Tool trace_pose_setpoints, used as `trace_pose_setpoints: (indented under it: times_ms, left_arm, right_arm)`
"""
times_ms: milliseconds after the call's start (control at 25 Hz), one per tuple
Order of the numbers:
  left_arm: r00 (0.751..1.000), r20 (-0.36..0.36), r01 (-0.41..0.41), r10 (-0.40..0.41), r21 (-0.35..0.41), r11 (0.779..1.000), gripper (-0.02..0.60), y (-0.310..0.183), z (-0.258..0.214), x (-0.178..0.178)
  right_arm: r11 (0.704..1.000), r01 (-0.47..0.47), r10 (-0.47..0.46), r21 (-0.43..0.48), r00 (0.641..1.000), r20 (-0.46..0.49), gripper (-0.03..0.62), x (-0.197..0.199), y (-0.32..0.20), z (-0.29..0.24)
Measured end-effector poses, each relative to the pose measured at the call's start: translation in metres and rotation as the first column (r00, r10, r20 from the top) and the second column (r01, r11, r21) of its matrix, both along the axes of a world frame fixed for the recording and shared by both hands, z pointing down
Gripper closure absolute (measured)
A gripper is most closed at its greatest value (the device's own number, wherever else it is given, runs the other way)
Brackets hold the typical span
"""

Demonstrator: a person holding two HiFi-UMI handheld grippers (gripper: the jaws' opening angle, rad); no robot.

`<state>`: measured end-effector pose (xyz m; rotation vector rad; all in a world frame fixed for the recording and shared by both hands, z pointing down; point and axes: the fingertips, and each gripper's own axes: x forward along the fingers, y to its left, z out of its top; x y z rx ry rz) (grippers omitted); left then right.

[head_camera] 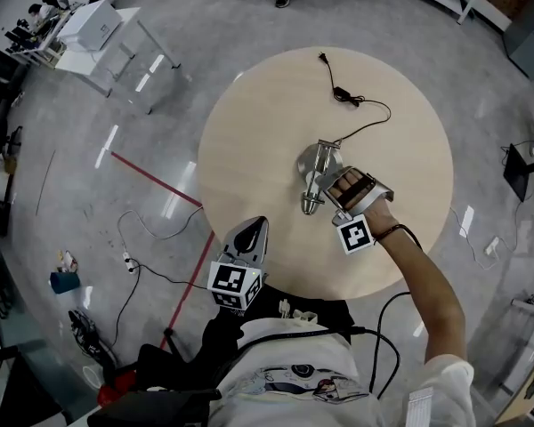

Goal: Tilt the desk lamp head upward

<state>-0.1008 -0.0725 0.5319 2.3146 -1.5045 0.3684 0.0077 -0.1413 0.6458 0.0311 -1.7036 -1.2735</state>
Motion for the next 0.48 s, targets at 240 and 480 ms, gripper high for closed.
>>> trace_pose_setpoints:
  times_ms: [240, 480]
  left_arm:
    - [1.000, 0.004, 0.015, -0.015, -0.010, 1.000, 0.589, 0.001, 0.002, -0.005]
    - [1.000, 0.007, 0.011, -0.011, -0.012, 1.000, 0.589, 0.003, 0.004, -0.004]
  right_arm:
    - [0.988, 0.059, -0.057, 0.143, 0.998, -0.023, 0.416, -0.007, -0.011, -0.004]
    - [0.992, 0.056, -0.056, 0.109, 0.998, -0.008, 0.416, -0.008, -0.007, 0.001]
